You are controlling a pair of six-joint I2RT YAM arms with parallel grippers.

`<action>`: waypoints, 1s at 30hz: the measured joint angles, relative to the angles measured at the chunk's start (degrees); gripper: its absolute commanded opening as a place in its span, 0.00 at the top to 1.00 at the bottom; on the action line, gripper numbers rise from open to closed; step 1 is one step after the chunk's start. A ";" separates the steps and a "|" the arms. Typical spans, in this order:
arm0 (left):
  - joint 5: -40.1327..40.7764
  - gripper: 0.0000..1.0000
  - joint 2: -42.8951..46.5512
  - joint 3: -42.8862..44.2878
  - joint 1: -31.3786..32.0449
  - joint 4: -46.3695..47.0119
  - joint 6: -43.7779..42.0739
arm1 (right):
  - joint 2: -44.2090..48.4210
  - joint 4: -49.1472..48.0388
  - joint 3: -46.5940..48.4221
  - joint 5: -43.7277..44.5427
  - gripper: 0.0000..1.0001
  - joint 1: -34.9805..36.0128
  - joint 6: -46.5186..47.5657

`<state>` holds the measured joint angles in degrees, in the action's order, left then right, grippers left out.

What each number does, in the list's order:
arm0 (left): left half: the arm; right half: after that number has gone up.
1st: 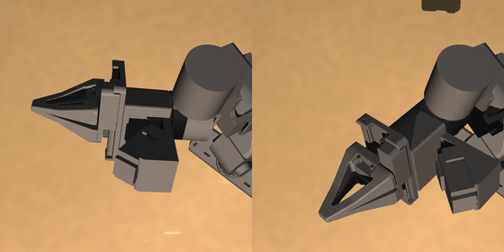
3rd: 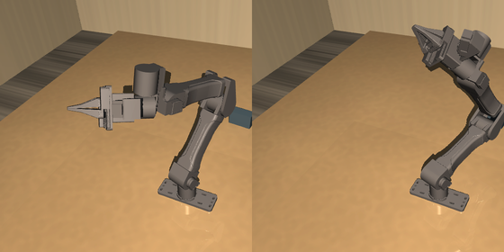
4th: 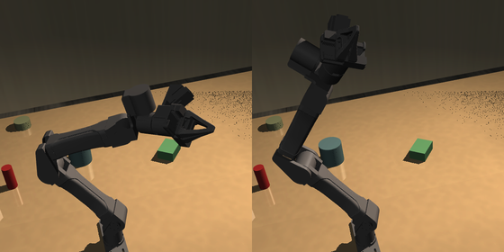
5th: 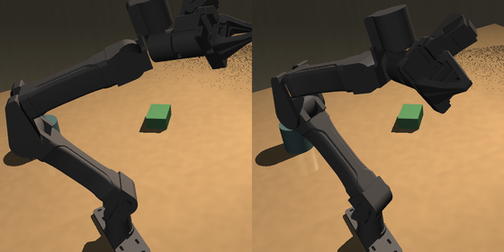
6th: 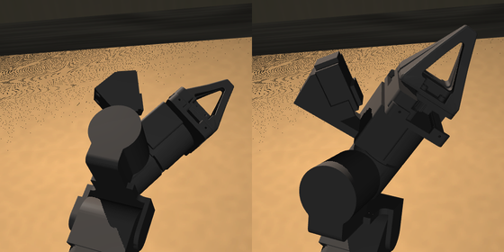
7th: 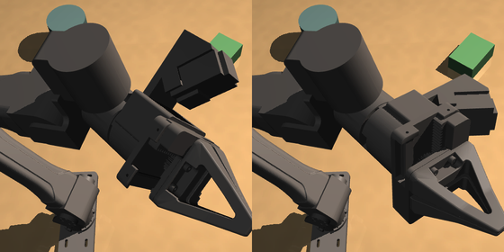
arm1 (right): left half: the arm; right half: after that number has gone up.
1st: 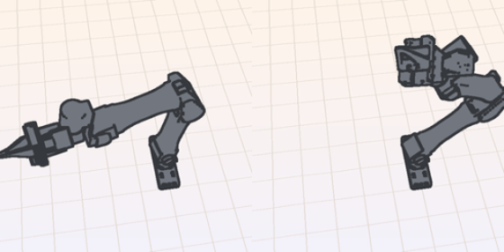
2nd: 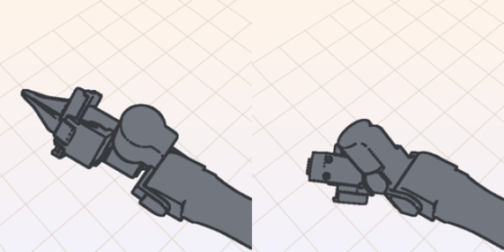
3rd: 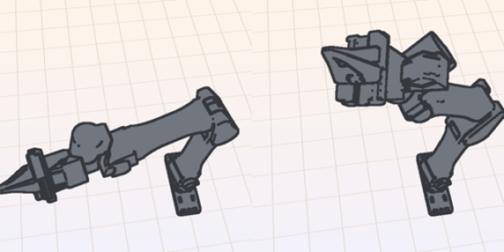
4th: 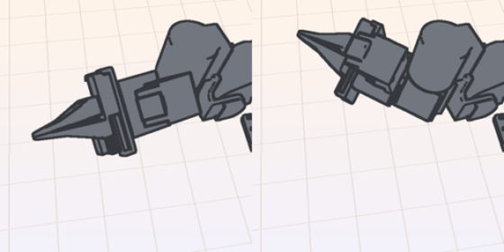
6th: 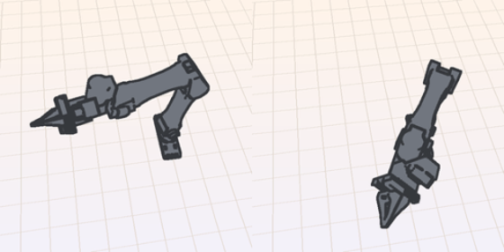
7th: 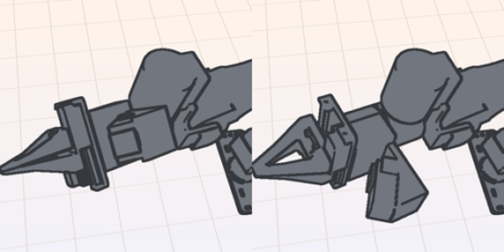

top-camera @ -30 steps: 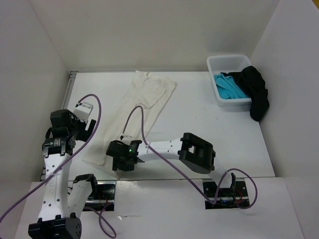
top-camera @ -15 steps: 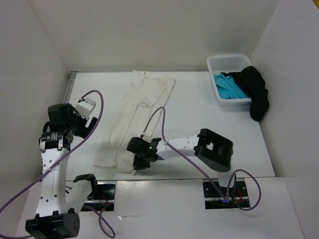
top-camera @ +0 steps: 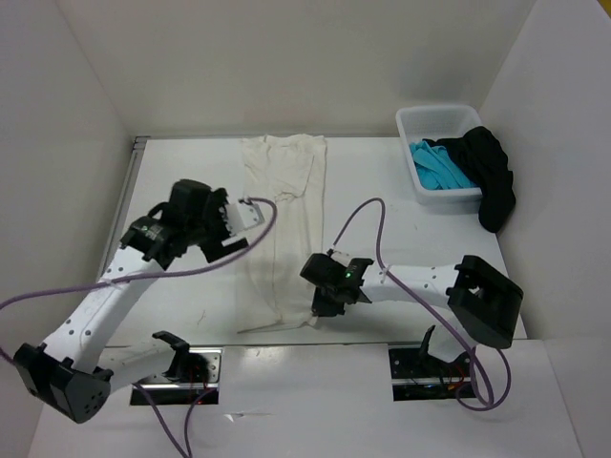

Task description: Fold and stack the t-shirts

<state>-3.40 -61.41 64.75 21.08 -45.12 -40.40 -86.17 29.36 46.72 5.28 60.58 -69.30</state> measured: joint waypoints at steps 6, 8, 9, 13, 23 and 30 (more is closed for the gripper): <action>7.15 0.06 -0.61 -9.75 20.48 -0.28 -5.38 | 2.19 1.36 -4.35 -2.82 0.47 0.02 2.73; 8.11 0.05 -0.17 -13.49 22.77 -1.09 -7.82 | 3.63 1.77 -4.52 -3.74 0.45 0.02 3.58; 8.59 0.05 0.31 -15.39 23.82 -1.57 -9.35 | 4.81 1.84 -4.59 -4.09 0.45 0.02 3.67; 9.84 0.05 4.57 -21.07 27.19 -2.82 -17.81 | 10.01 1.86 -4.66 -4.70 0.44 0.04 4.20; -1.53 0.06 10.73 -24.68 28.13 -3.58 -42.93 | 12.52 -0.48 -4.79 -5.18 0.42 0.02 2.01; -9.44 0.10 5.42 -26.99 28.15 -3.45 -52.06 | 12.52 -1.22 -6.71 -5.35 0.41 0.04 1.36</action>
<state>-12.84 -55.99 37.76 49.23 -48.58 -92.47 -73.65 28.14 40.01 -0.08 60.62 -67.94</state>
